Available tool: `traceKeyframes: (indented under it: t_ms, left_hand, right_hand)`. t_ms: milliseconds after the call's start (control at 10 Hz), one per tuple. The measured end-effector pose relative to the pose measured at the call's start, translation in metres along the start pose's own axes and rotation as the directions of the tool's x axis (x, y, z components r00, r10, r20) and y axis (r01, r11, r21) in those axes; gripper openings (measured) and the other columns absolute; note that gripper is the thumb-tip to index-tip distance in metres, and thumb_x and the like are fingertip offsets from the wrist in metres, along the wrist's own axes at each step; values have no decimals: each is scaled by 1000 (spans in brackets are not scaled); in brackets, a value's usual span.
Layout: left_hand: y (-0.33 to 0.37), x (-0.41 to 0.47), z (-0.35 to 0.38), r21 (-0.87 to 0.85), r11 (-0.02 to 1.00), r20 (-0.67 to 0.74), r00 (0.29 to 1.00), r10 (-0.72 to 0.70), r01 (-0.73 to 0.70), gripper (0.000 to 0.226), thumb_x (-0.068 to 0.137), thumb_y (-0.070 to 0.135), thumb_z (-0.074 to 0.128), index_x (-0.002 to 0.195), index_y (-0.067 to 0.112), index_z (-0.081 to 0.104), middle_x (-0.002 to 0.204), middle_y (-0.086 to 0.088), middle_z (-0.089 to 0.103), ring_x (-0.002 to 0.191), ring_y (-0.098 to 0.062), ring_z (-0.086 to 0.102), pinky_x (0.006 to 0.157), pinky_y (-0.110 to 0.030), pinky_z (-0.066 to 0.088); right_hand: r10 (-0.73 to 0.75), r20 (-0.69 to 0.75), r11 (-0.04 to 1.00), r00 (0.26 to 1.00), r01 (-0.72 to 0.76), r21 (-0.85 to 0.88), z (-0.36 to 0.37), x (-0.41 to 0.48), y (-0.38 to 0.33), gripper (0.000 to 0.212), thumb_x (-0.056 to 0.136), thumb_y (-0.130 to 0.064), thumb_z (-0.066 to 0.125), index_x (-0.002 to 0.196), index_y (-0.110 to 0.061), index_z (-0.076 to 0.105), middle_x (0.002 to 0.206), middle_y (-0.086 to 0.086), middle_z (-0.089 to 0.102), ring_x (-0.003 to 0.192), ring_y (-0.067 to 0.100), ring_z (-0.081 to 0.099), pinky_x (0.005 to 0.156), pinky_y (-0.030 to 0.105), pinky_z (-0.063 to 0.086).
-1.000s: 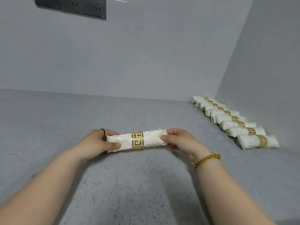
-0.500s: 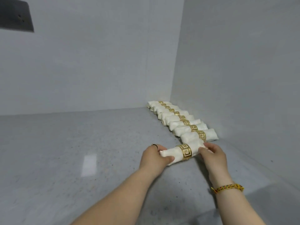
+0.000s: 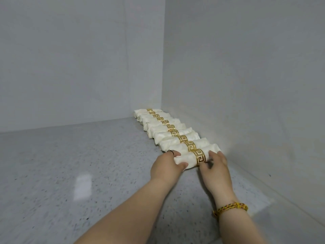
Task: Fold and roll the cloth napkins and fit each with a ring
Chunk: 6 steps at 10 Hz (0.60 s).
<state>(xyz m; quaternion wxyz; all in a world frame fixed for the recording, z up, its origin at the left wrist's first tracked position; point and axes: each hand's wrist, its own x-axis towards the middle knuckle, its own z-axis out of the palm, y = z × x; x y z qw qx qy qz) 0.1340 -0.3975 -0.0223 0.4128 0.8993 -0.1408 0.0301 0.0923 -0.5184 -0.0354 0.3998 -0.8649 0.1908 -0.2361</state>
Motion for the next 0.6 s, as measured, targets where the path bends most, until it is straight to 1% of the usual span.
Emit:
traceKeyframes:
  t_ms: [100,200,300,400,500,600]
  left_hand:
    - [0,1,5,22,1000,-37,999,11,-11,45,84,34,60,126,20,51,127,-2,55,115,-18,51,89,-23,39]
    - [0,-1,7,43,999,-43,999,31,-29,57,81,36,64,132,20,45,132,-2,50,118,-18,48,93,-25,38]
    - [2,-7,7,30,998,-51,997,55,-54,70,78,36,67,137,15,35,138,-3,41,121,-20,45,96,-26,38]
    - [2,-15,1,61,995,-30,996,87,-85,71,80,38,65,138,15,32,138,-2,37,120,-19,46,95,-28,38]
    - [-3,-20,-14,90,994,-38,997,69,-65,61,84,40,58,136,19,36,133,-2,42,117,-18,47,93,-29,40]
    - [-15,-30,-43,235,971,-32,998,55,-46,48,89,40,51,133,23,40,128,2,47,116,-16,47,91,-28,40]
  right_hand:
    - [-13,15,1000,1000,13,-8,-1,0,1,51,92,-17,45,140,-11,30,154,7,9,141,19,14,109,26,20]
    - [0,21,1000,1000,0,-3,-2,-1,0,52,92,-18,45,140,-11,29,154,7,9,140,20,15,108,26,20]
    - [-7,5,1000,1000,7,-7,-4,-3,1,50,92,-18,45,139,-11,31,153,6,11,139,21,18,107,26,23]
    - [-15,-9,1000,1000,15,-25,-3,-4,2,48,90,-17,47,136,-11,36,151,8,16,137,23,22,108,28,23]
    - [6,-19,1000,1000,-6,-12,0,-4,7,44,88,-16,49,131,-10,44,149,11,21,135,25,26,109,31,24]
    - [20,-71,997,997,-25,-66,-1,-8,0,41,88,-15,50,128,-7,46,146,12,27,132,27,28,108,31,22]
